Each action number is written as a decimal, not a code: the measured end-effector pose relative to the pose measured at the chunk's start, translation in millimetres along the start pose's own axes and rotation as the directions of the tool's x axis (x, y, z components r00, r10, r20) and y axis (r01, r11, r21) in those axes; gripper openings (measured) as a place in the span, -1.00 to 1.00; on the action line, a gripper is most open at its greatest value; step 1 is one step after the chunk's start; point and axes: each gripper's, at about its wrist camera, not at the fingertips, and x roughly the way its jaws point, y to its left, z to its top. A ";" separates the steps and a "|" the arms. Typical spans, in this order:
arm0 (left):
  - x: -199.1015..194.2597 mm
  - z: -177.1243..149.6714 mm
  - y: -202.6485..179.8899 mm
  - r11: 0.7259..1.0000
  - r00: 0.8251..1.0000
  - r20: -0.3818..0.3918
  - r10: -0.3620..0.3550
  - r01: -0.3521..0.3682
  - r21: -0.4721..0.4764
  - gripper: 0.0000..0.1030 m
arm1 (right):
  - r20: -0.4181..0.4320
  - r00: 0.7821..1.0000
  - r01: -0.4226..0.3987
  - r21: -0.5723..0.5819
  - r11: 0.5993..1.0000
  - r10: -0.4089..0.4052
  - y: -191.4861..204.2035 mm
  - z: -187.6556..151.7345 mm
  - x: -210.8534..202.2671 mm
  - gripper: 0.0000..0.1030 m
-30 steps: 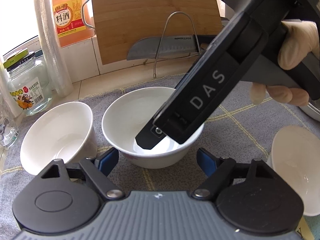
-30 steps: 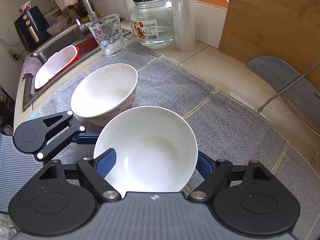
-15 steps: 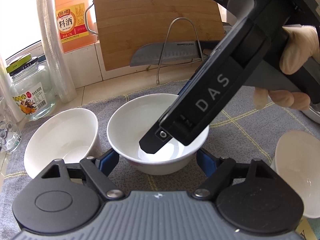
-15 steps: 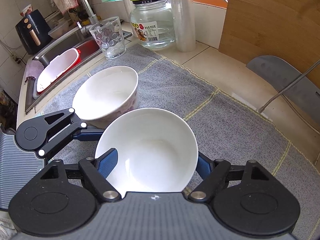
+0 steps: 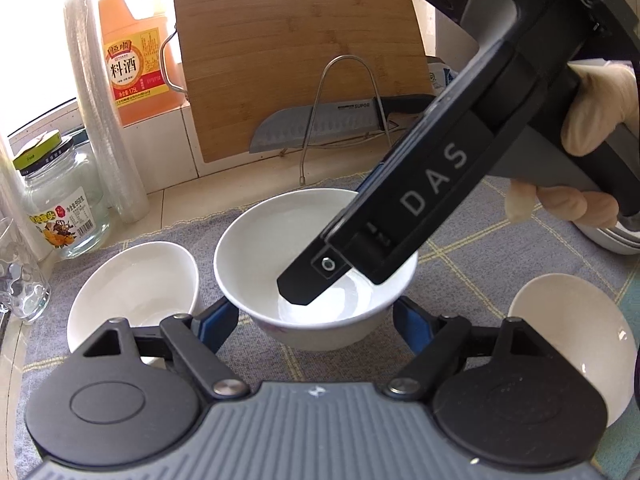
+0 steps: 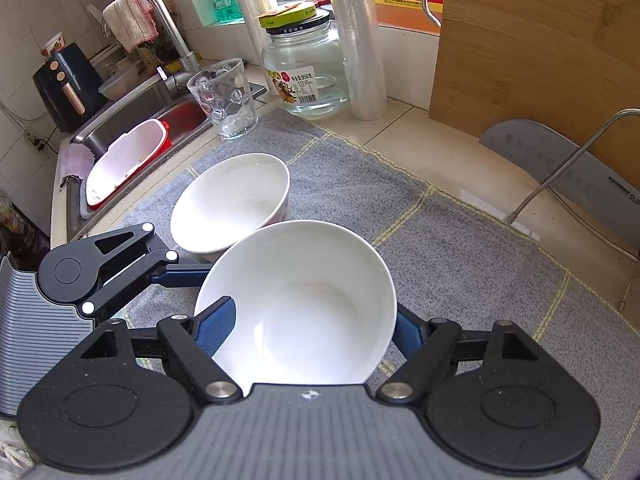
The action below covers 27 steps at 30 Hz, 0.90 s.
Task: Organize plates and bowls
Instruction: 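Carry the pink-patterned bowl with the right gripper toward a white bowl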
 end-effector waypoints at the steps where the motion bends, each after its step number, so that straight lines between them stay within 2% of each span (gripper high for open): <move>1: -3.5 0.5 -1.4 1.000 1.000 0.001 -0.005 0.005 0.003 0.63 | 0.003 1.000 0.001 0.003 1.000 -0.001 1.3 -0.6 -3.5 0.66; 16: -55.9 -0.4 -34.6 0.992 0.994 0.005 -0.112 0.111 0.065 0.63 | 0.062 0.996 0.056 0.055 0.997 -0.059 41.0 -44.9 -68.3 0.67; 27: -70.0 -9.8 -67.5 0.959 0.969 -0.025 -0.248 0.249 0.133 0.63 | 0.068 0.988 0.127 0.148 0.981 -0.138 55.5 -101.7 -99.5 0.69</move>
